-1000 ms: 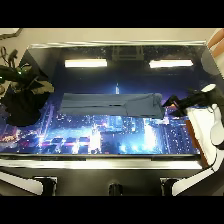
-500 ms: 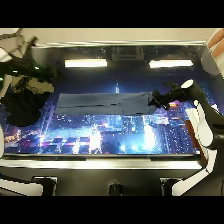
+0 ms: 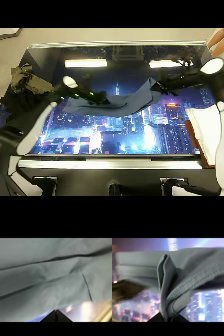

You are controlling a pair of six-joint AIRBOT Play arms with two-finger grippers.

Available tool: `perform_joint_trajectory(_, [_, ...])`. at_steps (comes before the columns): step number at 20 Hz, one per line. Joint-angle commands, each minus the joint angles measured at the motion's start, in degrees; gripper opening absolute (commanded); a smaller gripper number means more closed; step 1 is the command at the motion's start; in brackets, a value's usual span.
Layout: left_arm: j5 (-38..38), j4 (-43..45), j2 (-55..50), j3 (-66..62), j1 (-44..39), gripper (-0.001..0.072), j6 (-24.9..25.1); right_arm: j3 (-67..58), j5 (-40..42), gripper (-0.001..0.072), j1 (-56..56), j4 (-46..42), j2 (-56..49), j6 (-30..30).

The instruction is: Fold the shirts.

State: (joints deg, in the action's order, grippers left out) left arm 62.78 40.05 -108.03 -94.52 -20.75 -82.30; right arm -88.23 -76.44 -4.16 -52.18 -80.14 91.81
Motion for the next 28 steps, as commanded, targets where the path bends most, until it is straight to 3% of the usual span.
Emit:
perform_joint_trajectory(1, [-4.8, -10.8, -6.1, 0.8, -6.7, 0.0026, -0.2, -0.1, -2.7, 0.0037, 2.5, -0.2, 8.7, 2.1])
perform_joint_trajectory(6, [-9.0, -19.0, -10.8, 0.8, -15.5, 0.0026, -0.1, -0.1, -6.4, 0.0037, 2.6, -0.5, 15.4, 4.2])
perform_joint_trajectory(9, [-9.4, -18.6, -9.3, 0.8, -14.6, 0.0022, 3.3, -0.1, -6.3, 0.0037, 2.6, -2.3, 16.1, 5.6])
perform_joint_trajectory(15, [-8.6, -0.2, 11.1, 0.8, 4.4, 0.0023, 2.6, -0.1, 1.1, 0.0036, 10.7, 1.8, 4.4, 1.7])
perform_joint_trajectory(19, [-8.2, 0.3, 26.4, 0.8, 19.9, 0.0024, 3.0, -0.1, 13.4, 0.0037, 20.4, 9.4, -8.7, 0.5])
perform_joint_trajectory(23, [-5.3, 0.6, 38.4, 0.8, 28.7, 0.0024, 4.3, -0.1, 20.2, 0.004, 24.6, 20.7, -21.5, 0.5])
perform_joint_trajectory(24, [-5.1, 0.6, 40.5, 0.8, 29.4, 0.0024, 4.4, -0.1, 22.2, 0.0119, 25.1, 22.8, -23.7, 0.5])
perform_joint_trajectory(25, [-5.1, 0.6, 42.0, 0.8, 29.5, 0.0025, 4.4, -0.1, 24.6, 0.0515, 25.3, 26.4, -25.4, 0.3])
perform_joint_trajectory(26, [-4.8, 0.6, 43.1, 0.8, 29.4, 0.0024, 4.4, -0.1, 26.7, 0.0684, 25.3, 29.8, -26.1, -1.5])
perform_joint_trajectory(28, [-2.8, 0.6, 44.1, 0.8, 29.4, 0.0025, 4.4, -0.1, 29.6, 0.0698, 23.7, 30.4, -24.8, -1.6])
